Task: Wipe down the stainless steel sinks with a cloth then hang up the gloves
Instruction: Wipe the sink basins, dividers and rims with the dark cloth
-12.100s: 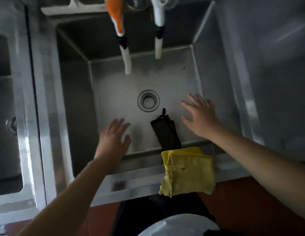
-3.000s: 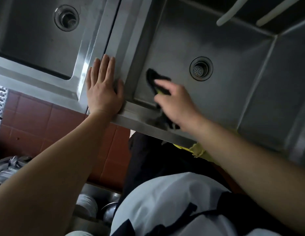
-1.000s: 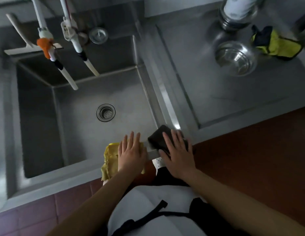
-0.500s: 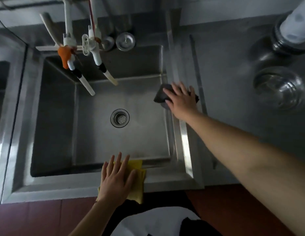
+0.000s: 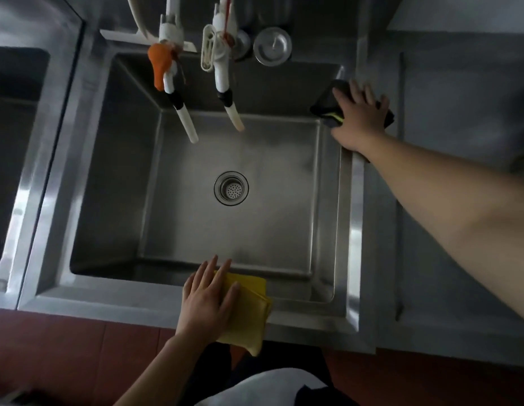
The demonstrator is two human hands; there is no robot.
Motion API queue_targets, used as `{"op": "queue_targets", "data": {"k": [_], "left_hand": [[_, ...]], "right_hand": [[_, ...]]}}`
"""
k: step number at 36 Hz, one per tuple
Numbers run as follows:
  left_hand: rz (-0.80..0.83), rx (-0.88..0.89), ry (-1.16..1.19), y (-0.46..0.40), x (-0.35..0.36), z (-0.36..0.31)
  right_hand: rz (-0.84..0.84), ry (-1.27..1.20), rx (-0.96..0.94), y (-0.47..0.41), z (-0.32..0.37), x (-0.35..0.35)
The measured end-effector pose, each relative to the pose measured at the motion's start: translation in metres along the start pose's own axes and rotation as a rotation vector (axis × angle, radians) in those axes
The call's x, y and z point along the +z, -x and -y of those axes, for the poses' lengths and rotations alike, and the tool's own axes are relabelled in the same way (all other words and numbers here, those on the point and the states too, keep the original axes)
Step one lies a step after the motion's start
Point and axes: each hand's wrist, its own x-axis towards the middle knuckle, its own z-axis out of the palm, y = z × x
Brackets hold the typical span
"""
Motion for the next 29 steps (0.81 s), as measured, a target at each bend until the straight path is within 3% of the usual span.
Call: {"op": "queue_targets", "data": {"k": [7, 11, 17, 21, 25, 29], "left_hand": [[0.058, -0.002, 0.155, -0.018, -0.022, 0.007], [0.027, 0.065, 0.104, -0.029, -0.048, 0.030], [-0.043, 0.047, 0.038, -0.023, -0.089, 0.095], [-0.102, 0.052, 0.012, -0.007, -0.109, 0.140], [-0.228, 0.027, 0.011, 0.018, -0.124, 0.186], [-0.331, -0.108, 0.066, 0.039, -0.137, 0.232]], "right_hand": [[-0.072, 0.011, 0.036, 0.122, 0.019, 0.044], [-0.074, -0.001, 0.087, 0.200, 0.035, 0.068], [-0.082, -0.291, 0.356, 0.299, 0.081, 0.085], [-0.205, -0.483, 0.389, 0.331, 0.121, 0.067], [-0.238, -0.665, 0.272, 0.346, 0.184, 0.042], [-0.312, -0.603, 0.033, 0.350, 0.259, 0.024]]}}
